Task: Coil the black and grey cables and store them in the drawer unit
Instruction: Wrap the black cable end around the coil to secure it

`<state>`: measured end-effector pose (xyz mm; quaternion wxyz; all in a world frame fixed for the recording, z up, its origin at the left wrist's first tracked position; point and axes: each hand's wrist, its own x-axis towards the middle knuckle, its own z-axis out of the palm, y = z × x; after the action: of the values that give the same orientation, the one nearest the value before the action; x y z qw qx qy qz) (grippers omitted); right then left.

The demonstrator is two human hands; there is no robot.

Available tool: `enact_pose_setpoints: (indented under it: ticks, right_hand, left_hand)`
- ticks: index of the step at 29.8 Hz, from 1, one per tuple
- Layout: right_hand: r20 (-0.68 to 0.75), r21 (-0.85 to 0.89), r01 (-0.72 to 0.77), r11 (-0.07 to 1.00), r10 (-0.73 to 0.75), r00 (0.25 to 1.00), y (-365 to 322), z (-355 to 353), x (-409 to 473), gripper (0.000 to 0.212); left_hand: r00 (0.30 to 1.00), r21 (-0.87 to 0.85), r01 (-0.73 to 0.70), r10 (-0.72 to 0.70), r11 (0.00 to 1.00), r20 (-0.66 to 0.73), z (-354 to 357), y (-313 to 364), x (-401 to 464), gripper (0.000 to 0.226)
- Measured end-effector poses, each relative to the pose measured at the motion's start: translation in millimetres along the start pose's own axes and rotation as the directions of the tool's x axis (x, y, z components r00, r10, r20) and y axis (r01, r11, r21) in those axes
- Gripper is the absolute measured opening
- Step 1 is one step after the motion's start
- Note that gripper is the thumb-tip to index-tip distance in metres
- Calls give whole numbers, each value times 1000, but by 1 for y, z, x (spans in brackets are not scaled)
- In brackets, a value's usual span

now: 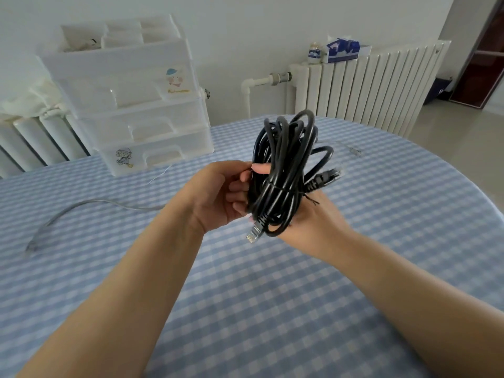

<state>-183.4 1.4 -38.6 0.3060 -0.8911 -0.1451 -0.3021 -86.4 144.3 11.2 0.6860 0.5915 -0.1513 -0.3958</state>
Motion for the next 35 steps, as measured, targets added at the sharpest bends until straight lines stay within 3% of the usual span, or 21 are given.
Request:
enact_pose_setpoints:
  ticks: [3, 6, 8, 10, 11, 14, 17, 23, 25, 27, 30, 32, 35]
  right_hand:
    - [-81, 33, -12, 999, 15, 997, 2, -1, -1, 67]
    - [-162, 271, -16, 963, 62, 985, -3, -4, -1, 49]
    - [-184, 507, -34, 861, 147, 972, -6, -7, -1, 41]
    - [-186, 679, -43, 733, 229, 956, -8, -12, 0, 41]
    - [-187, 714, -53, 698, 264, 946, -9, -15, 2, 42]
    - [-177, 758, -80, 647, 323, 930, -7, -19, 4, 46]
    - [-163, 763, -99, 639, 338, 927, -7, -19, 4, 52]
    - [-114, 709, -156, 687, 330, 937, -4, -18, 1, 46]
    - [-110, 647, -168, 743, 310, 944, -3, -18, 0, 48]
    - [-131, 575, -141, 806, 261, 956, -3, -18, -1, 39]
    - [-154, 474, -97, 875, 192, 969, -7, -19, -2, 34]
    - [-156, 527, -105, 844, 217, 964, -5, -18, -2, 32]
    - [-130, 654, -164, 738, 323, 937, -1, -16, 2, 37]
  left_hand:
    - [996, 73, -82, 84, 994, -27, 4, 4, -3, 44]
    - [980, 265, -177, 194, 948, -37, 5, 12, -10, 48]
    - [921, 547, -285, 383, 787, -70, 4, 13, -13, 40]
    - [770, 765, -396, 637, 509, -25, 1, 14, -13, 17]
    - [720, 786, -441, 694, 433, 22, 1, 15, -13, 7]
    - [683, 789, -512, 719, 341, 132, 6, 12, -16, 21]
    - [632, 831, -476, 769, 288, 95, 15, 7, -18, 22]
    - [639, 859, -393, 770, 329, -3, 17, 4, -17, 12]
    - [684, 833, -372, 728, 409, -52, 17, 2, -13, 15]
    - [780, 704, -367, 613, 608, -123, 13, 2, -8, 20]
    - [953, 297, -239, 282, 924, -114, 8, 0, -2, 17]
    - [995, 90, -82, 87, 993, -53, 7, -6, 0, 20]
    - [997, 19, 11, -13, 1000, 78, 7, -17, 6, 38]
